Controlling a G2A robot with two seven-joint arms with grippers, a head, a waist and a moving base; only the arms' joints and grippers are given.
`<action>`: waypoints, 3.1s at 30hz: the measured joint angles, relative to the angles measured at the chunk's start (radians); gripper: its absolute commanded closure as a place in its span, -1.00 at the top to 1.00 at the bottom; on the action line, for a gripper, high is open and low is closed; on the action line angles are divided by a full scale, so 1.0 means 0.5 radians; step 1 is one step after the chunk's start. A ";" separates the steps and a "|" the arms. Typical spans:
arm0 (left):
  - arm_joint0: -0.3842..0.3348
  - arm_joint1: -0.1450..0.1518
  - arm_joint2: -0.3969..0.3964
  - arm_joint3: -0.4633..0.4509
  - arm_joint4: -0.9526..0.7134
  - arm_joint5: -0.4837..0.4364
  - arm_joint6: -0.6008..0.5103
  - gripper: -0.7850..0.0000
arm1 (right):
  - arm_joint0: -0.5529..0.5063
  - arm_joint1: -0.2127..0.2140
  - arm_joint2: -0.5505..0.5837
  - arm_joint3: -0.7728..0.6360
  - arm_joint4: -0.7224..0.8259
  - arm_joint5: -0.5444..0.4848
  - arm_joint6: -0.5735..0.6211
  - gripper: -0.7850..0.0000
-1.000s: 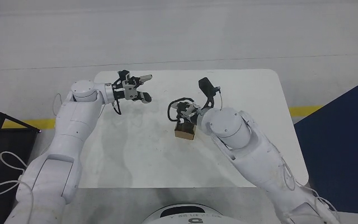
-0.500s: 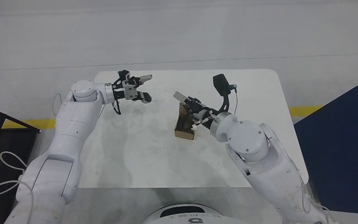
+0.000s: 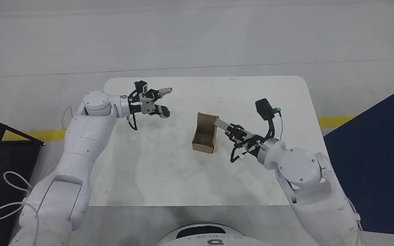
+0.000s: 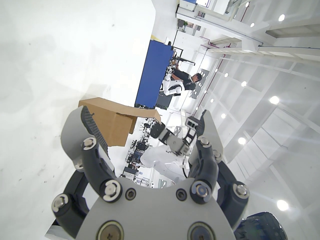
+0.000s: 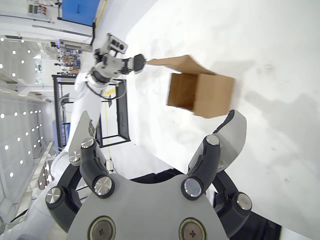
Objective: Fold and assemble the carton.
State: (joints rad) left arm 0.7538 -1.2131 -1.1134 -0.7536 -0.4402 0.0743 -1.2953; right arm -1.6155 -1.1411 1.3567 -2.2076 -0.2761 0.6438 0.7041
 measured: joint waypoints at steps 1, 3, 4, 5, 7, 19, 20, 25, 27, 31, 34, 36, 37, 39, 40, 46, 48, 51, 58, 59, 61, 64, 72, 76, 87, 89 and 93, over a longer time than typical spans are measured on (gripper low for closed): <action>0.021 0.001 0.018 -0.027 0.018 0.016 -0.035 1.00 | -0.045 0.007 0.070 0.050 -0.006 0.000 0.001 0.36; 0.044 0.000 0.064 -0.061 0.074 0.040 -0.090 1.00 | -0.074 0.016 0.114 0.123 -0.045 0.005 0.007 0.33; 0.053 -0.003 0.104 -0.080 0.119 0.050 -0.139 1.00 | -0.073 0.020 0.109 0.168 -0.083 0.013 0.016 0.31; 0.057 -0.005 0.133 -0.090 0.153 0.052 -0.177 1.00 | -0.066 0.021 0.095 0.196 -0.103 0.019 0.026 0.29; 0.057 -0.008 0.189 -0.091 0.230 0.049 -0.224 1.00 | -0.040 0.022 0.056 0.245 -0.119 0.027 0.046 0.28; -0.008 -0.057 0.397 -0.084 0.369 0.049 -0.313 0.55 | 0.180 0.003 -0.277 0.368 -0.178 0.044 0.136 0.22; -0.014 -0.061 0.414 -0.079 0.383 0.051 -0.312 0.58 | 0.199 0.002 -0.302 0.376 -0.192 0.047 0.142 0.25; -0.052 -0.088 0.503 -0.065 0.448 0.045 -0.310 0.70 | 0.293 -0.006 -0.424 0.412 -0.269 0.085 0.161 0.18; -0.062 -0.096 0.521 -0.053 0.452 0.043 -0.304 0.80 | 0.323 -0.010 -0.457 0.429 -0.282 0.104 0.160 0.17; -0.086 -0.111 0.555 -0.023 0.466 0.031 -0.290 0.85 | 0.379 -0.018 -0.511 0.459 -0.304 0.136 0.146 0.13; -0.102 -0.121 0.575 -0.009 0.467 0.022 -0.284 0.93 | 0.384 -0.022 -0.480 0.420 -0.231 0.134 0.126 0.04; -0.110 -0.127 0.583 -0.005 0.458 0.015 -0.284 0.95 | 0.368 -0.020 -0.441 0.397 -0.188 0.128 0.112 0.04; -0.115 -0.130 0.586 -0.003 0.452 0.010 -0.284 0.96 | 0.354 -0.017 -0.414 0.385 -0.168 0.124 0.102 0.04; -0.121 -0.133 0.590 0.002 0.445 0.004 -0.284 1.00 | 0.332 -0.013 -0.370 0.385 -0.160 0.133 0.075 0.00; -0.125 -0.135 0.594 0.005 0.443 0.000 -0.283 1.00 | 0.320 -0.009 -0.346 0.397 -0.174 0.149 0.052 -0.02; -0.136 -0.153 0.636 0.011 0.461 -0.003 -0.274 0.82 | 0.327 -0.005 -0.398 0.469 -0.238 0.142 0.065 -0.04; -0.140 -0.160 0.652 0.013 0.468 0.001 -0.271 0.75 | 0.356 -0.009 -0.460 0.494 -0.261 0.126 0.089 -0.04; -0.149 -0.173 0.680 0.017 0.479 0.006 -0.264 0.65 | 0.413 -0.019 -0.556 0.535 -0.291 0.118 0.117 -0.04; -0.177 -0.200 0.725 0.044 0.491 0.003 -0.245 0.05 | 0.510 -0.031 -0.646 0.614 -0.334 0.141 0.139 -0.04; -0.180 -0.203 0.728 0.047 0.489 0.002 -0.245 0.00 | 0.517 -0.031 -0.650 0.619 -0.344 0.145 0.139 -0.04; -0.189 -0.209 0.735 0.056 0.488 -0.002 -0.247 -0.02 | 0.531 -0.031 -0.661 0.630 -0.379 0.156 0.134 -0.04; -0.205 -0.216 0.749 0.067 0.500 -0.006 -0.246 -0.20 | 0.547 -0.032 -0.682 0.643 -0.417 0.166 0.131 -0.04; -0.253 -0.241 0.788 0.072 0.524 -0.010 -0.261 -1.00 | 0.577 -0.040 -0.722 0.656 -0.435 0.160 0.119 -0.02; -0.281 -0.253 0.802 0.083 0.532 -0.020 -0.262 1.00 | 0.590 -0.042 -0.745 0.656 -0.478 0.137 0.104 -0.01; -0.329 -0.264 0.795 0.157 0.526 -0.072 -0.268 1.00 | 0.611 -0.026 -0.692 0.644 -0.643 0.096 0.088 -0.03; -0.333 -0.261 0.785 0.172 0.521 -0.083 -0.269 1.00 | 0.631 -0.023 -0.701 0.647 -0.686 0.053 0.118 -0.14; -0.341 -0.237 0.730 0.219 0.498 -0.115 -0.265 1.00 | 0.712 -0.033 -0.763 0.719 -0.749 -0.006 0.162 -0.39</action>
State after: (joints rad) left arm 0.5835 -1.3315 -0.7484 -0.6440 -0.1914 0.0168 -1.4281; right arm -1.2597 -1.1578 0.9750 -1.8481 -0.6507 0.6408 0.7852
